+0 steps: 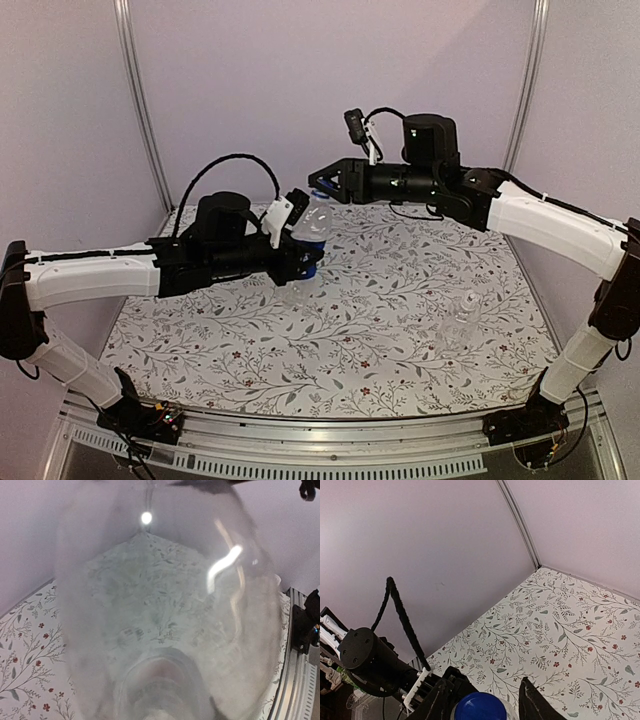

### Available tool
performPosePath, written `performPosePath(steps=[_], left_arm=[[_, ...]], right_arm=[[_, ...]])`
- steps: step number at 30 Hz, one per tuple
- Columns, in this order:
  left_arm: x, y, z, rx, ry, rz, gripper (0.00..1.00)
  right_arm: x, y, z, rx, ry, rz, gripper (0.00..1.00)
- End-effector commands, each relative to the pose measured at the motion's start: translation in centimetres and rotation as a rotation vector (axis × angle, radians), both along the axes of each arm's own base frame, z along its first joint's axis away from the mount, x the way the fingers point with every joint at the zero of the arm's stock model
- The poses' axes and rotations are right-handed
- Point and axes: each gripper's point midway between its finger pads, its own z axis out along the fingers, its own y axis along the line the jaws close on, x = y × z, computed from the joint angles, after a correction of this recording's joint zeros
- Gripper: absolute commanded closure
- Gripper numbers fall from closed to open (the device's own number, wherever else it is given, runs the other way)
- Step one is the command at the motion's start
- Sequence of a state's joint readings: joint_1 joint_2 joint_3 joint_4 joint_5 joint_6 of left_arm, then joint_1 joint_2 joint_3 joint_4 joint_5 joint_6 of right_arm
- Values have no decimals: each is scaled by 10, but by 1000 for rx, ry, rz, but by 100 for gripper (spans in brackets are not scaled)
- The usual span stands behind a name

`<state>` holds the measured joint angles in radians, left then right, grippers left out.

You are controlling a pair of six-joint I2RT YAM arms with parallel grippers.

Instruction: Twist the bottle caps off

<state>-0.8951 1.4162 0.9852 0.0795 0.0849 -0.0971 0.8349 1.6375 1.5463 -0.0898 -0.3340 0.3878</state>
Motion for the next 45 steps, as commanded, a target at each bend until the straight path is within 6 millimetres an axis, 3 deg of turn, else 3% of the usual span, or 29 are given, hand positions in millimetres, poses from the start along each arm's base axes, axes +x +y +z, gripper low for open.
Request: performPosePath(steps=[1,13,21,25,30,37,45], left_arm=[[0,-5,7,-1,-12,1,65],[2,-2,7,0,-18,20,65],[-7,-7,13,-26,-14,-40,65],[-24,-16,21,-66,-5,-150,65],[-68,-27,36,-160,16,-427,65],[-114,-24,50,-265,43,-713,65],[-112,-23,52,-283,63,-724,65]], right_arm=[[-3,4,5,10,-7,14,56],[-8,5,3,11,-9,42,72],[-22,2,15,4,-107,129,82],[-37,-5,25,23,-189,298,84],[-57,-13,25,7,-303,478,83],[-88,-24,29,59,-345,708,83],[-86,-27,32,58,-358,719,84]])
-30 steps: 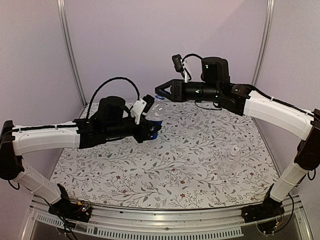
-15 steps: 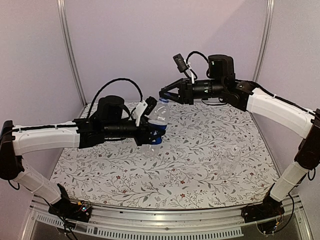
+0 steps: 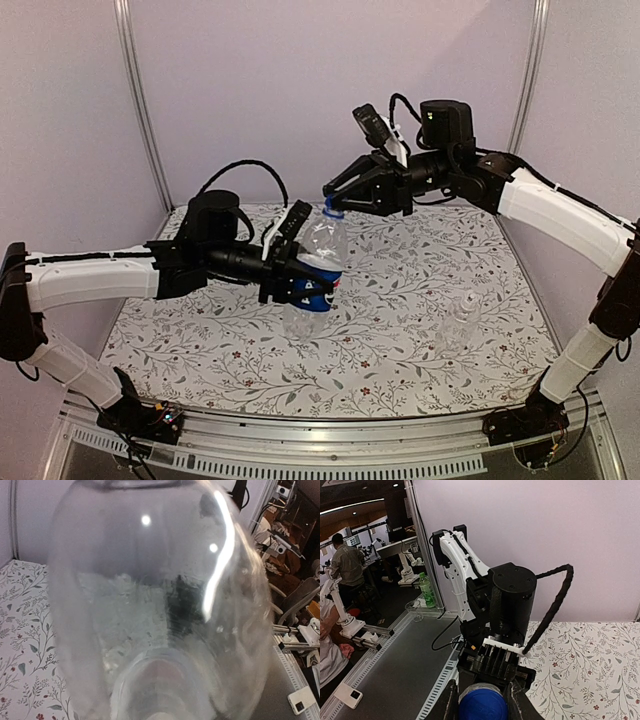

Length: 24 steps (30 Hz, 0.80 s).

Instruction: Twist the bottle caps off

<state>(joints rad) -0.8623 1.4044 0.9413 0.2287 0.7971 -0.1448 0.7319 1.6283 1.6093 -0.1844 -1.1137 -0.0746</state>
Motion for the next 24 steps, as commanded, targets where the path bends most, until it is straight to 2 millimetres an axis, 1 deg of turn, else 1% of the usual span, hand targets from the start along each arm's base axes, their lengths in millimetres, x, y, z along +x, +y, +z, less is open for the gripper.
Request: performPosePath(steps=[1,9,17,19,20,22,24], left_arm=[[-10,3,21,-78,-56,-69,65],[-6,1,13,-54,-35,-62,65],[-11,1,11,-53,-20,-98,65],[-10,0,11,-50,-18,-88,65],[-6,0,11,-45,-22,-66,65],[2,0,11,-34,-32,-14,65],[13,2,11,-20,-47,55,65]], right_arm=[[5,-6,3,1,-12,2,84],[-2,-8,13,29,0,44,85],[-1,-14,16,38,7,57,86],[5,-15,18,39,7,26,88],[12,-15,18,37,9,-14,88],[30,-18,19,28,15,-127,88],[50,-27,19,19,38,-242,88]])
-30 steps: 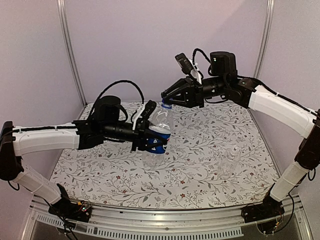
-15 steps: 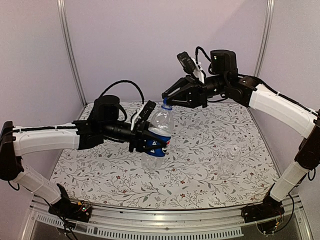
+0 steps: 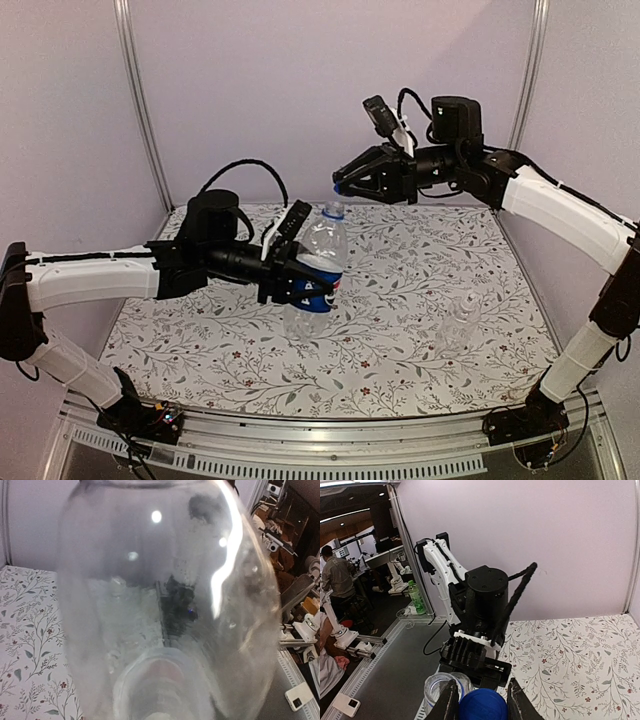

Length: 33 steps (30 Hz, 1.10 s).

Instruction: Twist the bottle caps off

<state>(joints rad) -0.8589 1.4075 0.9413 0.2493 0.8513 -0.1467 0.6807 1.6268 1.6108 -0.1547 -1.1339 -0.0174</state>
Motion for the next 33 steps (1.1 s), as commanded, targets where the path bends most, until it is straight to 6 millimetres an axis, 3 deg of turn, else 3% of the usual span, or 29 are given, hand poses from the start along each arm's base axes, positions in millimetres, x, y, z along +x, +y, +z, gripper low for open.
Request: performPosePath(steps=[1,6,13,17,23,25,33], left_arm=[[25,3,8,2,-55,139,65],[50,19,23,-26,-107,314,65],[103,61,38,-40,-152,653,65],[125,87,41,-45,-150,803,65],[139,117,52,-82,-160,937,63],[140,120,53,-83,-164,952,63],[140,116,49,-75,-154,929,62]], right_arm=[[44,-21,11,2,25,-260,88],[80,-39,-16,-57,64,-503,89],[99,-41,-93,-162,115,-610,90],[102,-23,-144,-270,124,-648,91],[101,12,-207,-398,138,-615,91],[103,21,-230,-446,150,-606,91],[116,40,-289,-557,198,-593,91]])
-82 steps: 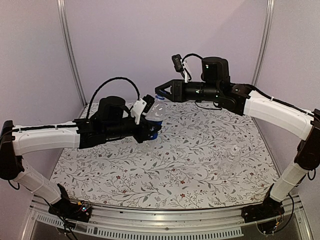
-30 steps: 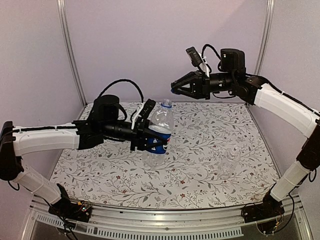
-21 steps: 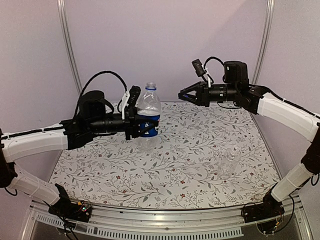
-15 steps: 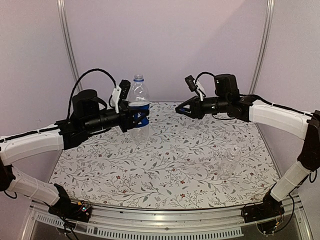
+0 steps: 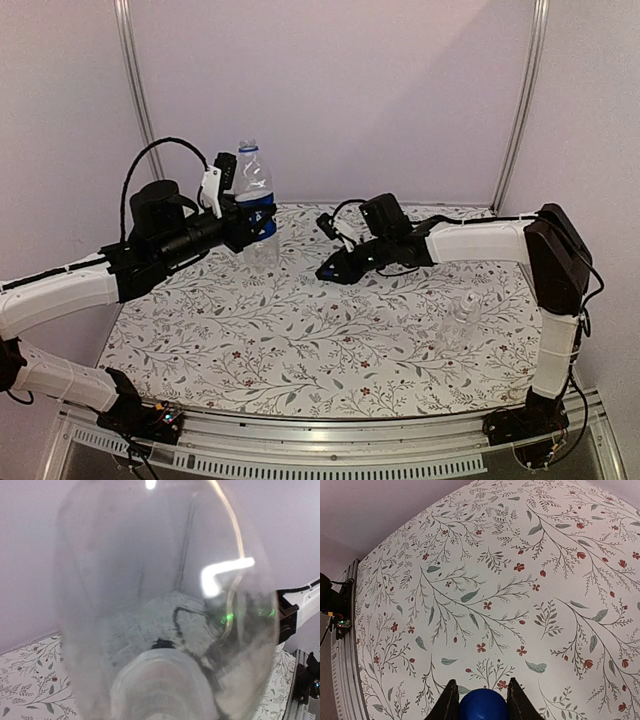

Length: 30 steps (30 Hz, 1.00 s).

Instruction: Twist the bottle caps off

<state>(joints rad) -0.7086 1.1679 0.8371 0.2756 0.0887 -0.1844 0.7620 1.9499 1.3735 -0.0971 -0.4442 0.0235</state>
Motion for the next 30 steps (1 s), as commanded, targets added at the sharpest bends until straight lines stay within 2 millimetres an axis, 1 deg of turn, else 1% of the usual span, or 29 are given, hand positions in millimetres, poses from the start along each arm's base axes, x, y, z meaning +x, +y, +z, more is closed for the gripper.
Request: performPosePath(steps=[1,6,10,14,21,30], left_arm=[[3,4,6,-23,-17,15,62],[3,1,4,-19,-10,1,62],[4,0,2,-14,-4,0,61],[6,0,0,-9,-2,8,60],[8,0,-5,4,2,15,60],[10,-2,-8,12,8,12,60]], right_arm=[[14,6,-20,-50,-25,-9,91],[14,3,-49,-105,-12,-5,91],[11,2,-66,-144,-3,-8,91],[9,2,-74,-168,-8,-17,91],[3,-2,-97,-218,3,-25,88],[-3,-9,-111,-241,14,-34,87]])
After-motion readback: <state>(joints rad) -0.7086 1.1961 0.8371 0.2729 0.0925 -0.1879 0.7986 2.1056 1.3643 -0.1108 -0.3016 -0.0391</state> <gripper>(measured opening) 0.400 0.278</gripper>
